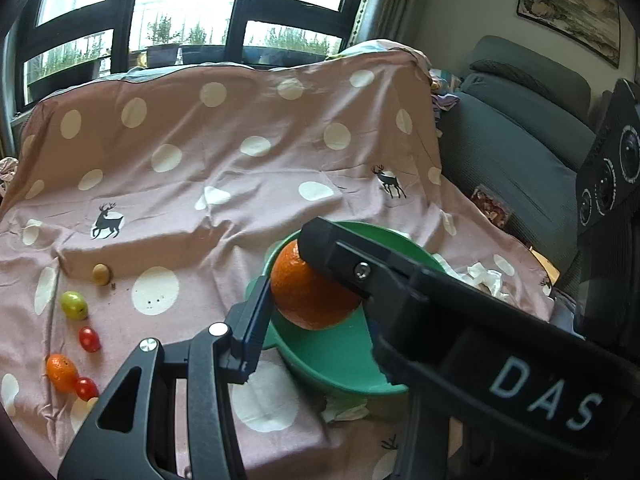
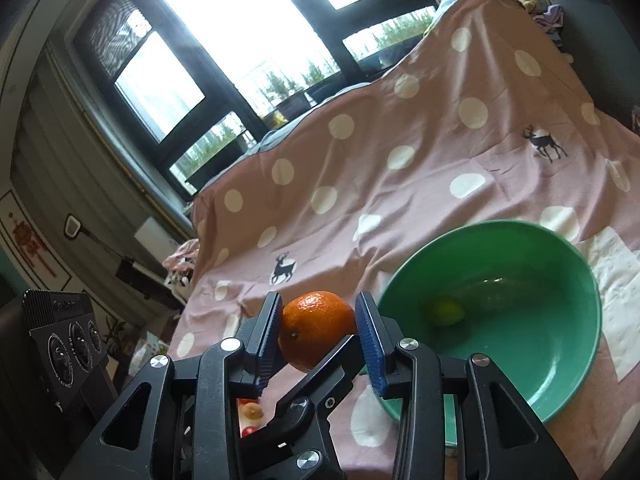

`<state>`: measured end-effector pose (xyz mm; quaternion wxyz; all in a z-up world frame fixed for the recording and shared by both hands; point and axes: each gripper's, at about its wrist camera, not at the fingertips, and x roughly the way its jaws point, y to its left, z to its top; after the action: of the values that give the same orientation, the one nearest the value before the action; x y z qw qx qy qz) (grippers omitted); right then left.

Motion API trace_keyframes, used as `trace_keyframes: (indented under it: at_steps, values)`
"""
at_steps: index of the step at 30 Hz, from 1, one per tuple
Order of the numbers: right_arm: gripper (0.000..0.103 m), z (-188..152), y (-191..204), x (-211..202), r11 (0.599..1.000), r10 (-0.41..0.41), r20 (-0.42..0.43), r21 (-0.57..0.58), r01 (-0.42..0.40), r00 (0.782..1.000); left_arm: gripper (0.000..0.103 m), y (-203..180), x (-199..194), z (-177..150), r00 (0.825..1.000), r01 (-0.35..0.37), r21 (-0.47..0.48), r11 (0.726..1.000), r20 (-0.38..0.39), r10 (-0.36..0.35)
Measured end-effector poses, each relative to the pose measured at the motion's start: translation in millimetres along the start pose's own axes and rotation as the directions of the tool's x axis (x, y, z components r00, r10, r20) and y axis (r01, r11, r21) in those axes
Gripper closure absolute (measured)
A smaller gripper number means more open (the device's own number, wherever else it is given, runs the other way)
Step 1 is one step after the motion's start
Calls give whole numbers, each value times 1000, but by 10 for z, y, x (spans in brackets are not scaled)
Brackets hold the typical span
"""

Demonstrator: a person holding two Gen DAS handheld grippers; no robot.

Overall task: Organize fruits
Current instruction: 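Carry the orange with the right gripper over the green basin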

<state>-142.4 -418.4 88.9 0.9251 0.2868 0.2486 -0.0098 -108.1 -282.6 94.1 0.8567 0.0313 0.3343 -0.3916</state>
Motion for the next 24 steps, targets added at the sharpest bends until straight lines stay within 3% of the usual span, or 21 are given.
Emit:
trace_keyframes:
  at_steps: [12,24]
  values:
    - [62,55,-514,-82,991,-41,-7,126,42,999,58,-298,364,-28,996,37,68,997,-80,-31]
    - [62,39,-873,-24,967,-108,-71,225,121,992,57,-413,707,-105,979,100,73,992,-188,-85]
